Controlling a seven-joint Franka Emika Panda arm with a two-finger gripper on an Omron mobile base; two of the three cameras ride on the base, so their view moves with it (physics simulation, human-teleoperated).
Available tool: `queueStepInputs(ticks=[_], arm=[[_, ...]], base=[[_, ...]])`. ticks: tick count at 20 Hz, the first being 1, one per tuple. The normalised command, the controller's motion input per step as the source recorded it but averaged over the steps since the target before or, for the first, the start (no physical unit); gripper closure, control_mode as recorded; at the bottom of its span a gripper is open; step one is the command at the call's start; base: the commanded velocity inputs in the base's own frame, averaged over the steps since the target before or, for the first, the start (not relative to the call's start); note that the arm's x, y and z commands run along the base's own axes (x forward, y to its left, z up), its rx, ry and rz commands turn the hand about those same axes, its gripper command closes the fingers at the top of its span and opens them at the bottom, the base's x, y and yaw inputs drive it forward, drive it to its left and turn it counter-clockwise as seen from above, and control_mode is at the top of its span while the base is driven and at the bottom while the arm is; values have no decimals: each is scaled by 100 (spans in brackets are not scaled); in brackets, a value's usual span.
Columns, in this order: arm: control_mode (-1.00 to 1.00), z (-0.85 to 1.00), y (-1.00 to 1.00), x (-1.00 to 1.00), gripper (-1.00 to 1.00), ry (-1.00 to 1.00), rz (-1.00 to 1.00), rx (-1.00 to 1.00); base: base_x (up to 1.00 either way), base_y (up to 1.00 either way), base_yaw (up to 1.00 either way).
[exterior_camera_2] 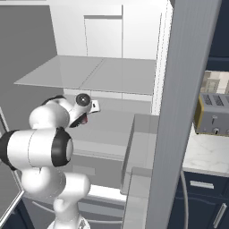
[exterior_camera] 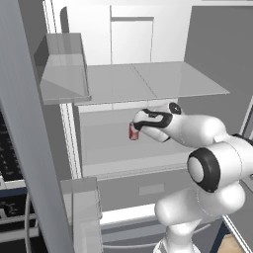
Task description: Open the fridge, grab two sodas, and place both sodas inside the bowl with ice on the dining counter.
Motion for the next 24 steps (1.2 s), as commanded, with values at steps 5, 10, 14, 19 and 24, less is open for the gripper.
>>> queueStepInputs(ticks=[5, 10, 14, 19, 24], arm=[[-100, -8, 15, 10, -100, 5, 0, -7], [-100, 0, 8, 16, -100, 3, 0, -5], [-100, -4, 3, 16, -100, 3, 0, -5], [-100, -6, 4, 14, -100, 2, 0, -6], [-100, -2, 11, 5, -100, 1, 0, -2]], base=[[0, 0, 0], [0, 0, 0], [0, 0, 0], [0, 0, 0], [0, 0, 0]])
